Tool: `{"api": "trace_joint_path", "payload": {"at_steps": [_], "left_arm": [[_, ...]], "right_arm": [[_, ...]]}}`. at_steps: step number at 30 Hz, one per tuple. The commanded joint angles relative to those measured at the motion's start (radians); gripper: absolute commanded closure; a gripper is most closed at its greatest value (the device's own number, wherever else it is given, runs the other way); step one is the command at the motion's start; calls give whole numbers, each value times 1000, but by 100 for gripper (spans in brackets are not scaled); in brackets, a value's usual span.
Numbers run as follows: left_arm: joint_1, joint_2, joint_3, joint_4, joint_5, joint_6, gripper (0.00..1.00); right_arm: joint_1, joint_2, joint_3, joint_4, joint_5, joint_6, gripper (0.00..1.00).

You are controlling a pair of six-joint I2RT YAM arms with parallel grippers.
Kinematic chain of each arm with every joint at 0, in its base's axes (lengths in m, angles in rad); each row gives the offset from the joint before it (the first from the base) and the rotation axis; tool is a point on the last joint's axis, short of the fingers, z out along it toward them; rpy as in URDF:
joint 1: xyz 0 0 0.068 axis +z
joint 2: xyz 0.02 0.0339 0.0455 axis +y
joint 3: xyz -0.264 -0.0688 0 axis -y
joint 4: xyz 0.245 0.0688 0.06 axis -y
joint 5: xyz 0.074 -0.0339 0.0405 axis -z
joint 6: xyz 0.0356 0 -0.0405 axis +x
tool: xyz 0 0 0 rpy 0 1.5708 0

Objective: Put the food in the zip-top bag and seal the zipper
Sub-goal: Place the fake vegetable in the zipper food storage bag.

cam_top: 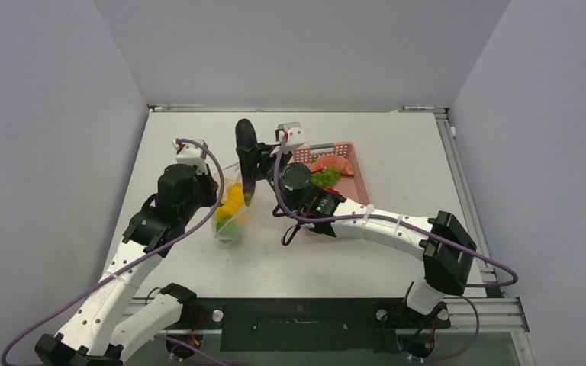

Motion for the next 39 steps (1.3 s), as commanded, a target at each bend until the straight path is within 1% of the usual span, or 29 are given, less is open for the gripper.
{"api": "trace_joint_path", "payload": {"at_steps": [1,7,14,20,25,27,30,34,39], "left_arm": [[6,-16,2,47,11,-6,100],[7,-14,1,45,12,-6,100],[7,-14,2,45,13,-6,100],[7,-16,4,46,13,-7,100],[6,-14,2,45,14,-8,100],[7,-13,3,44,15,-8,100],[7,-13,3,47,15,-8,100],[7,-13,3,47,16,-8,100],[7,-11,4,46,21,-8,100]], "right_arm": [[8,41,36,145,22,-29,76],[10,100,55,179,17,-25,76],[20,102,-10,251,-6,-40,71],[30,83,-93,318,-36,-58,62],[42,78,-117,330,-62,-72,54],[45,74,-126,333,-70,-77,50],[49,63,-137,333,-77,-79,39],[52,46,-146,322,-85,-83,29],[54,15,-159,307,-82,-88,26]]}}
